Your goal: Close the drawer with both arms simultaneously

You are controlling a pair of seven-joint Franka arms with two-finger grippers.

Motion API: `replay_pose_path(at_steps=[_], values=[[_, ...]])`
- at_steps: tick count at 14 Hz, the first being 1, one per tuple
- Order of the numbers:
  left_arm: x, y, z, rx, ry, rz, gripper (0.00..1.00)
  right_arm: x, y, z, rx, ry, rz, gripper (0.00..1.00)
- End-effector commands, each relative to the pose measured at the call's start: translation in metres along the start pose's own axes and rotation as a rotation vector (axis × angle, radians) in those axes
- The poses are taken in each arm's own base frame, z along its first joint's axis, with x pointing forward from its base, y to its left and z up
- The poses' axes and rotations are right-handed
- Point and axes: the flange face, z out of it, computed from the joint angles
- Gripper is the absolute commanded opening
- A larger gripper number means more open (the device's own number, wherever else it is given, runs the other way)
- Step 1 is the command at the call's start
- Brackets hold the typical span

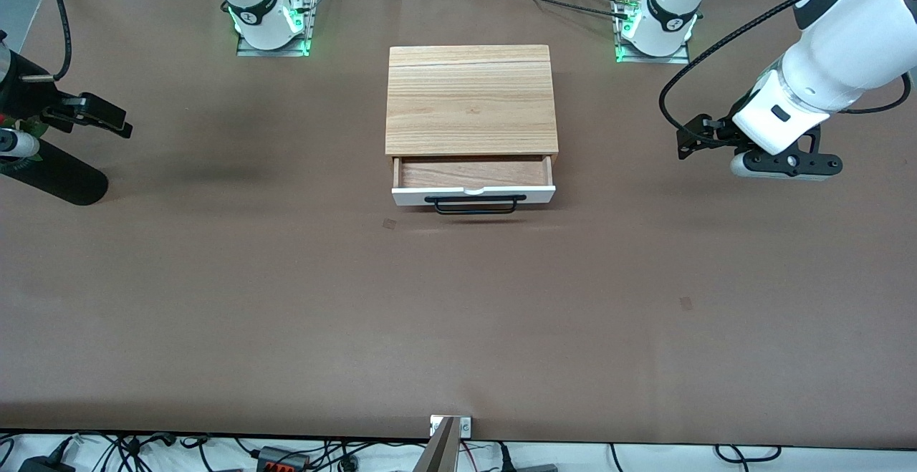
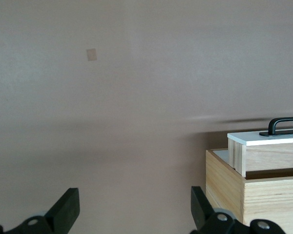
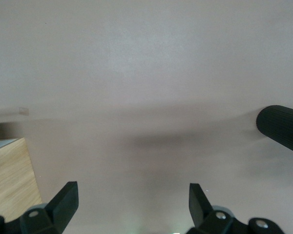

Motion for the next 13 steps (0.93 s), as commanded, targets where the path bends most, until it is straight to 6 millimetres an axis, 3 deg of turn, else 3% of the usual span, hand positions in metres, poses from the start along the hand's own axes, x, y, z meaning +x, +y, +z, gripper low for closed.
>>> replay_pose_path(at_steps=[1, 13], values=[[0.0021, -0.0002, -0.0051, 0.026, 0.000, 0.009, 1.00, -0.0002, -0.0021, -0.0063, -0.013, 0.000, 0.006, 1.00], [0.0033, 0.0060, 0.0018, 0.028, -0.016, 0.018, 1.00, 0.0001, -0.0015, -0.0054, -0.011, -0.003, 0.006, 1.00]])
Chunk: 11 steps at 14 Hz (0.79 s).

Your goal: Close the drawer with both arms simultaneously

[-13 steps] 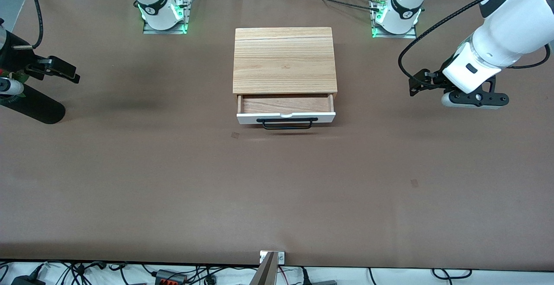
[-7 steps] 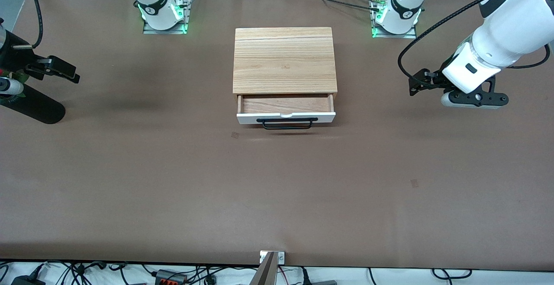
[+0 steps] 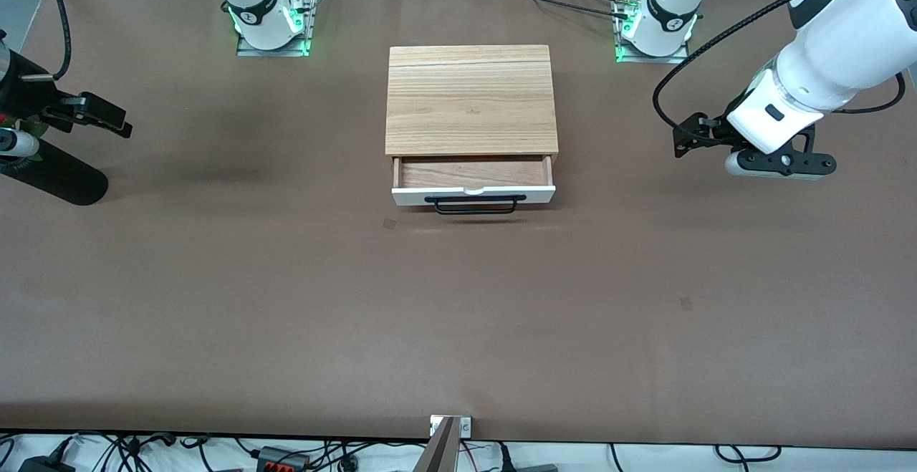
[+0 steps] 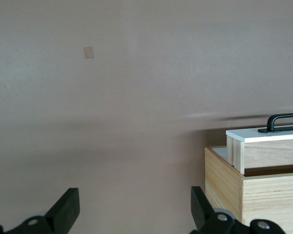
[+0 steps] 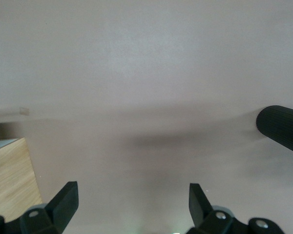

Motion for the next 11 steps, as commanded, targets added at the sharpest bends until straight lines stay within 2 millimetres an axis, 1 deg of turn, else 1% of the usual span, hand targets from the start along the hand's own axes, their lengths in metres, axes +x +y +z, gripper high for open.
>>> replay_pose_path(at_steps=[1, 5, 8, 9, 10, 11], values=[[0.005, 0.001, 0.000, 0.027, -0.006, 0.008, 1.00, 0.000, -0.001, -0.005, -0.011, -0.004, 0.005, 1.00], [0.005, -0.001, 0.000, 0.027, -0.007, 0.005, 1.00, 0.000, -0.002, -0.004, -0.013, -0.007, -0.008, 1.00], [0.006, 0.002, 0.001, 0.027, -0.007, 0.007, 1.00, 0.000, -0.003, 0.000, -0.013, -0.022, -0.006, 1.00], [0.006, 0.002, 0.003, 0.026, -0.009, 0.003, 1.00, 0.002, -0.005, 0.007, -0.011, -0.042, -0.015, 1.00], [0.007, 0.002, 0.003, 0.026, -0.009, 0.003, 1.00, 0.006, -0.021, 0.017, -0.014, -0.063, -0.025, 1.00], [0.008, 0.002, 0.001, 0.025, -0.005, 0.004, 1.00, 0.011, -0.029, 0.028, -0.018, -0.079, -0.047, 1.00]])
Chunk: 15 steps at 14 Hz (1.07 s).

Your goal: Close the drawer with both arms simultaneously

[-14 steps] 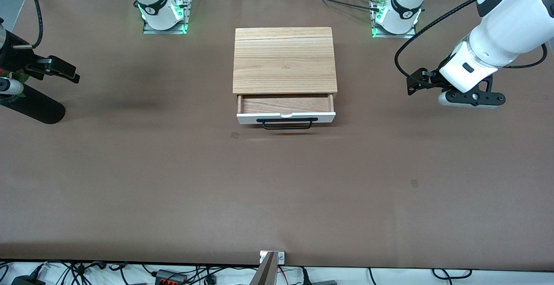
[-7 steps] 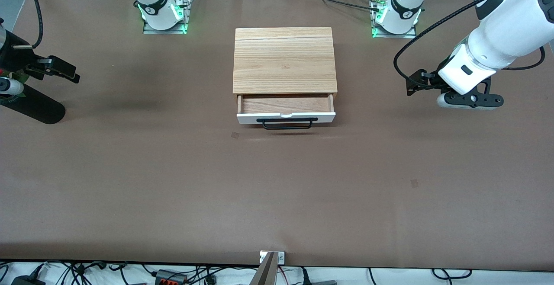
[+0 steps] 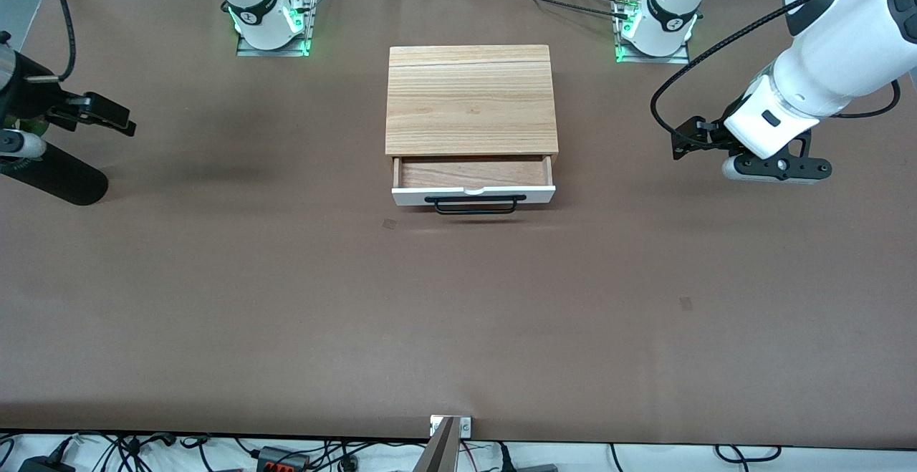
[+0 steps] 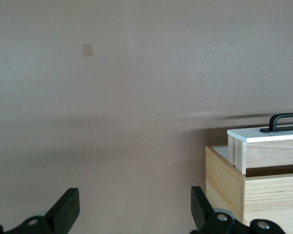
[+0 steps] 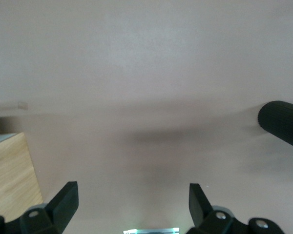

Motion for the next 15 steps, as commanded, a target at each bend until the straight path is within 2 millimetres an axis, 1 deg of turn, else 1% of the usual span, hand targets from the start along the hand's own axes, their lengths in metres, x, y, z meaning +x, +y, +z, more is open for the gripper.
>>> replay_pose_path(at_steps=[1, 2, 3, 4, 5, 6, 7, 8, 9, 10, 11, 13, 15], values=[[0.011, 0.003, -0.006, 0.021, 0.009, 0.006, 1.00, 0.023, -0.022, 0.038, -0.010, -0.078, -0.031, 1.00], [0.018, 0.006, -0.005, 0.016, 0.012, 0.009, 1.00, 0.031, -0.026, 0.055, -0.007, -0.106, -0.038, 1.00], [0.028, 0.009, -0.009, 0.004, 0.024, 0.009, 1.00, 0.037, -0.041, 0.069, -0.003, -0.129, -0.057, 1.00], [0.037, 0.019, -0.004, -0.005, 0.020, 0.021, 1.00, 0.037, -0.058, 0.077, -0.007, -0.143, -0.085, 1.00], [0.043, 0.029, 0.003, -0.013, 0.012, 0.033, 1.00, 0.039, -0.070, 0.086, -0.008, -0.157, -0.103, 1.00], [0.047, 0.036, 0.012, -0.016, 0.001, 0.042, 1.00, 0.042, -0.092, 0.102, -0.016, -0.176, -0.133, 1.00], [0.051, 0.049, 0.033, -0.016, -0.032, 0.052, 1.00, 0.044, -0.108, 0.109, -0.022, -0.165, -0.151, 1.00], [0.053, 0.065, 0.048, -0.015, -0.051, 0.051, 1.00, 0.048, -0.126, 0.119, -0.023, -0.155, -0.172, 1.00], [0.058, 0.086, 0.055, -0.013, -0.041, 0.054, 1.00, 0.050, -0.145, 0.126, 0.004, -0.137, -0.190, 1.00], [0.063, 0.099, 0.066, -0.013, -0.051, 0.050, 1.00, 0.052, -0.156, 0.127, 0.049, -0.117, -0.192, 1.00], [0.069, 0.107, 0.081, -0.015, -0.070, 0.033, 1.00, 0.059, -0.163, 0.137, 0.105, -0.109, -0.180, 1.00], [0.088, 0.109, 0.103, -0.028, -0.081, 0.021, 1.00, 0.071, -0.182, 0.153, 0.217, -0.082, -0.155, 1.00], [0.100, 0.112, 0.125, -0.037, -0.089, 0.019, 1.00, 0.077, -0.216, 0.171, 0.282, -0.037, -0.155, 1.00]])
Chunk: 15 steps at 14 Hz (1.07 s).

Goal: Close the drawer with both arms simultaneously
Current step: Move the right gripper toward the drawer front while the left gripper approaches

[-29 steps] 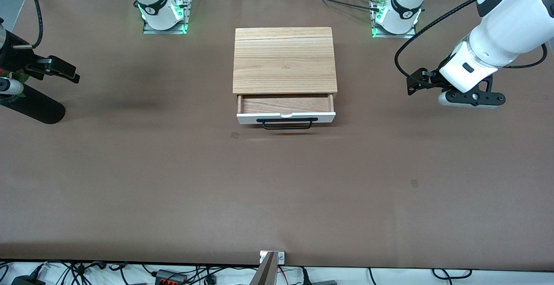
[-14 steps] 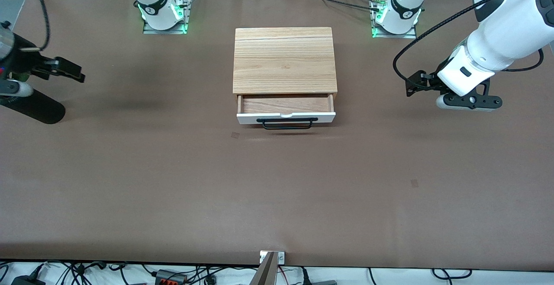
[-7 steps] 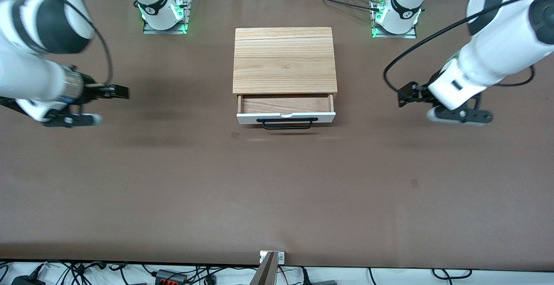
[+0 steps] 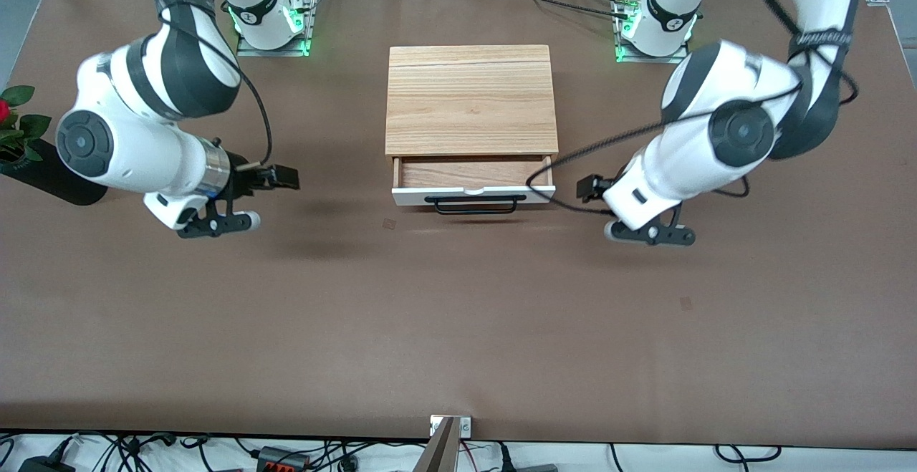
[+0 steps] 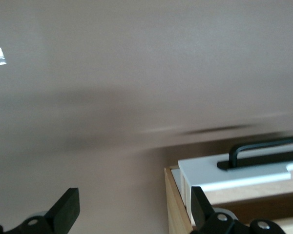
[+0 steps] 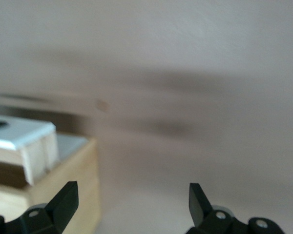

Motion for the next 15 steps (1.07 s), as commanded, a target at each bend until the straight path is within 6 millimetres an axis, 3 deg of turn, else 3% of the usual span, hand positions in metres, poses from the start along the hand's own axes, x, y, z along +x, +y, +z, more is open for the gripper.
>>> replay_pose_path(at_steps=[1, 2, 4, 8, 11, 15], values=[[0.025, 0.002, 0.016, 0.003, 0.017, -0.007, 1.00, 0.017, -0.040, 0.031, 0.062, 0.067, -0.020, 1.00], [0.028, 0.003, 0.025, 0.003, 0.015, -0.007, 1.00, 0.021, -0.056, 0.044, 0.061, 0.100, -0.040, 1.00], [0.033, 0.004, 0.046, 0.005, -0.014, -0.007, 1.00, 0.031, -0.070, 0.076, 0.056, 0.142, -0.033, 1.00], [0.027, 0.026, 0.071, 0.016, -0.053, 0.023, 1.00, 0.026, -0.129, 0.125, 0.054, 0.208, -0.075, 1.00], [0.014, 0.046, 0.081, 0.035, -0.096, 0.060, 1.00, 0.023, -0.136, 0.143, 0.045, 0.192, -0.087, 1.00], [0.007, 0.048, 0.095, 0.058, -0.167, 0.071, 1.00, 0.011, -0.146, 0.158, 0.033, 0.157, -0.105, 1.00]])
